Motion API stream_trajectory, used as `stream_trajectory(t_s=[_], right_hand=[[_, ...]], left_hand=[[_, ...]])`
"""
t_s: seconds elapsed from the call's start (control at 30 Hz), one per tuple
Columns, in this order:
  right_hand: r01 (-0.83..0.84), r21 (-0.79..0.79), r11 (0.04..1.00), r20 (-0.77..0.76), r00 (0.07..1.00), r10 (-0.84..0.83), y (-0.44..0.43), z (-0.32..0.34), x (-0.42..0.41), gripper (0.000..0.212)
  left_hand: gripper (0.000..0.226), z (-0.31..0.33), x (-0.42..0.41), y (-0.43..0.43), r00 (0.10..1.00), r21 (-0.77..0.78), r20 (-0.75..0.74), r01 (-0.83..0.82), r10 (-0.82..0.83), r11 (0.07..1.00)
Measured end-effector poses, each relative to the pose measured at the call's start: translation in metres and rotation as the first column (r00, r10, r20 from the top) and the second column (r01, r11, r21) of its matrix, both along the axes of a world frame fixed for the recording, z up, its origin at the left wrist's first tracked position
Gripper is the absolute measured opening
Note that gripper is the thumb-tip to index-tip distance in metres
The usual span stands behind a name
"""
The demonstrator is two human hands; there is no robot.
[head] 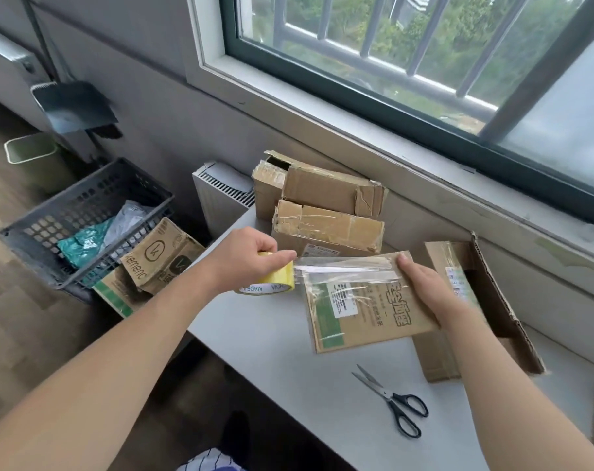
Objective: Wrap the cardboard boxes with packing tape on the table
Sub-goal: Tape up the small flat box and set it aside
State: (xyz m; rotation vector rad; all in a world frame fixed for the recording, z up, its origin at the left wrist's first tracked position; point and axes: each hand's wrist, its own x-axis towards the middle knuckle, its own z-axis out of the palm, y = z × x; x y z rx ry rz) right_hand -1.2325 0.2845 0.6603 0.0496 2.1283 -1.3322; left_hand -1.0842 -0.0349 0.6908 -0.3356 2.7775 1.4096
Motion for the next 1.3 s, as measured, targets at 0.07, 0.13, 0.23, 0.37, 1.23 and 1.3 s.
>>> stream_trajectory(t_s=[0.07,0.13,0.23,0.37,1.23,1.3], right_hand=[[0.012,-0.038,0.999,0.003,1.000,-0.012,0.002,0.003,-0.003,0.043],[0.013,-0.067,0.998,-0.020,1.000,-0.014,0.004,0.008,-0.007,0.041],[0.022,-0.081,0.997,-0.022,0.999,-0.024,0.006,0.015,-0.009,0.040],[0.019,-0.129,0.992,0.005,1.000,-0.018,0.012,0.015,-0.010,0.044],[0.270,-0.532,0.802,0.355,0.932,-0.078,-0.007,0.006,0.025,0.055],[0.247,-0.543,0.802,0.356,0.933,-0.047,-0.011,0.000,0.026,0.056]], left_hand=[[0.058,0.001,-0.003,-0.001,1.000,-0.021,0.008,-0.003,0.003,1.000],[0.059,-0.002,-0.004,-0.002,0.999,-0.010,0.032,-0.006,0.007,1.000],[0.057,-0.007,-0.003,-0.001,0.999,0.056,0.038,-0.038,0.035,0.998],[0.056,-0.012,-0.002,0.004,0.999,0.081,0.039,-0.029,0.026,0.996],[0.057,0.040,-0.019,0.000,0.930,0.154,0.108,0.333,-0.351,0.930],[0.039,0.048,-0.022,0.006,0.889,0.236,0.126,0.404,-0.440,0.884]])
